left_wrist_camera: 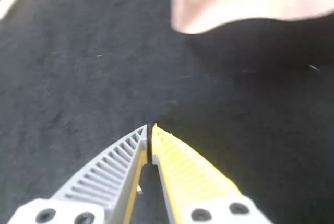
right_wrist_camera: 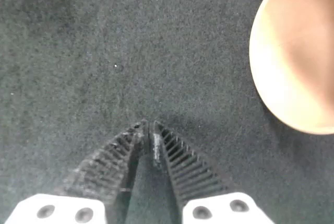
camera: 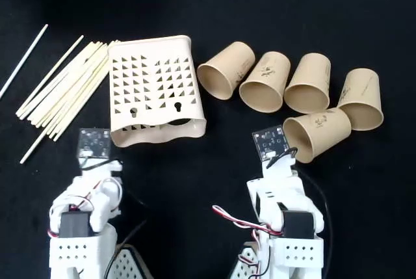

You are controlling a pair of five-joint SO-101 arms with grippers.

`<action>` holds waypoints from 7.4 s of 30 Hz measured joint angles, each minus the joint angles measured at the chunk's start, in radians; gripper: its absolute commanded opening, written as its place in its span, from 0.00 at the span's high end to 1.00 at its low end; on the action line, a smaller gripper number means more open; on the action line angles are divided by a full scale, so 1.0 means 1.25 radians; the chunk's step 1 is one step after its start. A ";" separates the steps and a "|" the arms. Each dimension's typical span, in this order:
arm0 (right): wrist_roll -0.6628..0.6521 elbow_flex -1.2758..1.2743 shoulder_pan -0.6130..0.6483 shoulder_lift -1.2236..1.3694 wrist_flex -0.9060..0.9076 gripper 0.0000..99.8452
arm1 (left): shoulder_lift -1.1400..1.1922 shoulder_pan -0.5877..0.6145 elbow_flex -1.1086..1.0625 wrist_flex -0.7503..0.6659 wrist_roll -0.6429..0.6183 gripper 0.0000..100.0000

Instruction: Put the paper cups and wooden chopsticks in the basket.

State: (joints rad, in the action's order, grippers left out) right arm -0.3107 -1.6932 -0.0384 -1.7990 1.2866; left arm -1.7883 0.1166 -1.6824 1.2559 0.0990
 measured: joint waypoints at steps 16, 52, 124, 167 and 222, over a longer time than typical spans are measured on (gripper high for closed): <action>0.000 0.000 0.004 0.000 0.000 0.99 | 0.000 0.091 0.000 0.000 0.000 0.97; -0.206 0.007 0.254 -0.001 -0.081 0.90 | 0.000 0.188 0.002 -0.317 0.130 0.69; -0.177 0.007 0.290 -0.001 -0.091 0.90 | 0.432 -0.110 0.711 -0.036 -0.201 0.97; -0.520 0.689 -0.210 0.487 -0.071 0.74 | 0.501 0.131 0.835 0.120 -0.124 0.66; -0.471 0.448 -0.291 1.056 -0.741 0.97 | 0.606 0.133 1.185 0.236 -0.129 0.66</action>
State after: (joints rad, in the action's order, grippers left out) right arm -0.8999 -1.1331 -0.4020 -0.4795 0.3598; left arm -1.0303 0.2823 -0.2018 1.5505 -0.0621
